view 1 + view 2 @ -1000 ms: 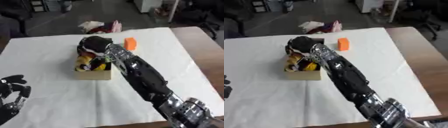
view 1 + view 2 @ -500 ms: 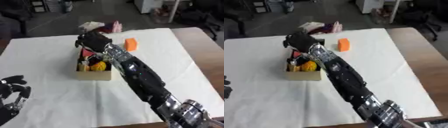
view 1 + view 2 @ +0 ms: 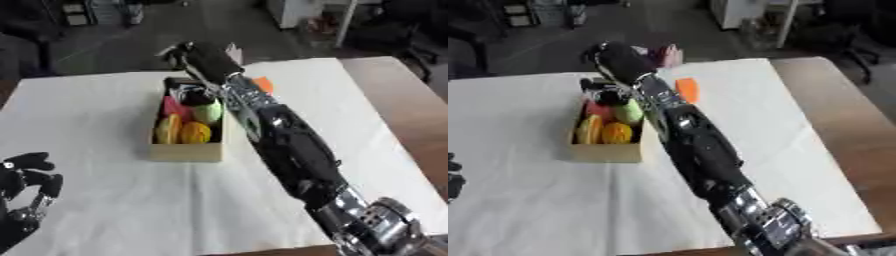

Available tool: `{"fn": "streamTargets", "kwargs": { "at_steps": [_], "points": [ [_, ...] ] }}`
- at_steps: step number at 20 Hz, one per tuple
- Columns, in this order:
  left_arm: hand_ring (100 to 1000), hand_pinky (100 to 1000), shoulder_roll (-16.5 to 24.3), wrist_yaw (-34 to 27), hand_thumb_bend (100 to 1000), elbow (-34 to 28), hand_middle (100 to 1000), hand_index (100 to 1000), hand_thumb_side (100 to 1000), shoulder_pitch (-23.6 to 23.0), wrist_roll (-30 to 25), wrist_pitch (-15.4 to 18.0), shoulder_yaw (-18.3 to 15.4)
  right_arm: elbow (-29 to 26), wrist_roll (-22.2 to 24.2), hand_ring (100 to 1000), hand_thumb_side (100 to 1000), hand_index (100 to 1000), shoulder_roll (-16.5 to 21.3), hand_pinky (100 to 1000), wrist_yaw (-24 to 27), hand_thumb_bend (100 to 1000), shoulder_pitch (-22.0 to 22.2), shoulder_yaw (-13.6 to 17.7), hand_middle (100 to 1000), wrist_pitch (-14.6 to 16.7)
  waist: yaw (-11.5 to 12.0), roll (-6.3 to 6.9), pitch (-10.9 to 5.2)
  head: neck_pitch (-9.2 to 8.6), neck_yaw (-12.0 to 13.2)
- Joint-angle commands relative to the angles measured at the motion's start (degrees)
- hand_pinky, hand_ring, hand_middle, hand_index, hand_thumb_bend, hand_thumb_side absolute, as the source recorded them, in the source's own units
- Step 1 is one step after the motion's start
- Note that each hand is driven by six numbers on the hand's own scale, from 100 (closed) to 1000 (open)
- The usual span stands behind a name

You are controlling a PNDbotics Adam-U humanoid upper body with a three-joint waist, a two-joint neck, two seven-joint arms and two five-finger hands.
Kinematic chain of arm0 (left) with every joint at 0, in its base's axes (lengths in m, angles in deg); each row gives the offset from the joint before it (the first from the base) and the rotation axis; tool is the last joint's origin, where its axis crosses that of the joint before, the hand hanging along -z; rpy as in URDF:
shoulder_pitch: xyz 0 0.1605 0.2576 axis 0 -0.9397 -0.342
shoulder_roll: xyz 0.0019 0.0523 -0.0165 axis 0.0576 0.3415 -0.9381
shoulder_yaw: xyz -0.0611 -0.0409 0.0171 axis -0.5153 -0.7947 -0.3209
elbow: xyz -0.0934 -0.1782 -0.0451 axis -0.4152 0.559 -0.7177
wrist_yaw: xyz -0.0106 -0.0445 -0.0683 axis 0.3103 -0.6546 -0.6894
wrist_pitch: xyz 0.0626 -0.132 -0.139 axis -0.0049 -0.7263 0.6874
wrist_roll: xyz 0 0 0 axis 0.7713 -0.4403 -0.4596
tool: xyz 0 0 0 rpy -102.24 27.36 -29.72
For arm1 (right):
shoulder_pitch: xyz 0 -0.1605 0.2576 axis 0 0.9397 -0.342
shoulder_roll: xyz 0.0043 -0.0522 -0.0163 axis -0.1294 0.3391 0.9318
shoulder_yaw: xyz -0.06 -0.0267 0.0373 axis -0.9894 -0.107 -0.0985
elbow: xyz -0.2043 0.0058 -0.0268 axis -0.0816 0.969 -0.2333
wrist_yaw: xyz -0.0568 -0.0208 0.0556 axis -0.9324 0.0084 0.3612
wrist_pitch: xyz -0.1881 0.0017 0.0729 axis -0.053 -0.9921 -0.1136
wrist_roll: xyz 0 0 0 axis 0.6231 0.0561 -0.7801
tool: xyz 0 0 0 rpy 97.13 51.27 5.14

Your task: Pick up objects on the table and place them in the box.

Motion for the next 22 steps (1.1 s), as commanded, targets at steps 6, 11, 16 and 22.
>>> {"fn": "streamTargets", "kwargs": {
  "at_steps": [6, 11, 16, 22],
  "points": [
    [579, 703, 0.85, 0.12, 367, -0.66, 609, 772, 438, 0.65, 0.14, 0.11, -0.13, 12.35, -6.16, 868, 395, 965, 7.97, 829, 2.2, 151, -2.86, 8.42, 861, -15.29, 1.01, -0.21, -0.19, -1.84, -0.38],
    [579, 704, 0.97, 0.14, 367, -0.99, 608, 772, 438, 1.41, -0.07, 0.14, 0.04, 19.7, -5.65, 920, 526, 979, 10.11, 901, -0.65, 273, -3.11, 10.01, 915, -19.48, 2.99, -0.2, 0.79, -3.15, -2.09],
    [579, 704, 0.98, 0.21, 367, -1.15, 608, 772, 438, 1.67, -0.14, 0.07, 0.07, 22.9, -5.09, 929, 539, 978, 10.9, 912, -2.81, 304, -3.27, 10.47, 926, -22.38, 4.12, -0.2, 1.42, -3.78, -2.97],
    [578, 704, 0.92, 0.35, 366, -1.28, 608, 772, 440, 1.94, -0.16, 0.04, 0.05, 26.73, -4.15, 916, 558, 963, 11.54, 889, -3.7, 314, -2.56, 11.11, 917, -25.25, 4.93, -0.3, 2.27, -4.41, -3.8]
  ]
}}
